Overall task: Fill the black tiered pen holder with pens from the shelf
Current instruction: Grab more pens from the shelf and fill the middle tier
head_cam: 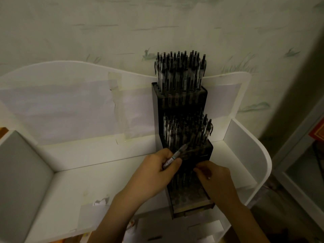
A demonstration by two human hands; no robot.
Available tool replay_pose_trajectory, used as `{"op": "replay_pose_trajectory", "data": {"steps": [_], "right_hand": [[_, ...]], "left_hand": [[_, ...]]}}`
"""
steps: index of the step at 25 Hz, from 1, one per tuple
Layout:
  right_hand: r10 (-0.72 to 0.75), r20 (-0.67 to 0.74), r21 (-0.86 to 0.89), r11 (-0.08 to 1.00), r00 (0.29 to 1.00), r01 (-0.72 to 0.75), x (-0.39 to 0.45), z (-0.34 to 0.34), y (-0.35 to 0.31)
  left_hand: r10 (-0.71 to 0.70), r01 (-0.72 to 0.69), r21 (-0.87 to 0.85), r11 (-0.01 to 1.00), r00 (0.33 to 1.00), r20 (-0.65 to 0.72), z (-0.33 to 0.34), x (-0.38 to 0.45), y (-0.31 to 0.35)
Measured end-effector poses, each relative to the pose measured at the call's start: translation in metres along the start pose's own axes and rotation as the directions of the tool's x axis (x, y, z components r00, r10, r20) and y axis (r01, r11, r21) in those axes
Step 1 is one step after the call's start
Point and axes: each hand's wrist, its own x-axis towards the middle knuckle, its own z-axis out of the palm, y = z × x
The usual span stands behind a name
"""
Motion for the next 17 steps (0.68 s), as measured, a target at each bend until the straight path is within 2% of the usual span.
{"op": "replay_pose_trajectory", "data": {"steps": [4, 6, 8, 12, 17], "right_hand": [[-0.014, -0.074, 0.021, 1.0, 0.997, 0.016, 0.002, -0.018, -0.024], [-0.04, -0.097, 0.136, 0.989, 0.994, 0.053, 0.003, -0.027, -0.041], [-0.042, -0.023, 0.286, 0.957, 0.999, 0.047, 0.004, -0.032, -0.057], [0.05, 0.075, 0.524, 0.848, 0.996, -0.082, 0.004, -0.041, -0.07], [0.088, 0.078, 0.604, 0.788, 0.993, -0.117, 0.003, -0.05, -0.075]], "left_hand": [[-0.004, 0.004, 0.003, 1.0, 1.0, 0.03, 0.005, 0.001, 0.006], [0.004, -0.004, 0.004, 1.0, 0.999, 0.053, 0.008, 0.002, 0.01], [0.011, -0.01, -0.017, 1.0, 0.997, 0.077, 0.011, 0.003, 0.014], [0.026, -0.02, -0.052, 0.998, 0.994, 0.106, 0.015, 0.004, 0.022], [0.05, -0.048, -0.018, 0.999, 0.99, 0.134, 0.02, 0.002, 0.025]]}}
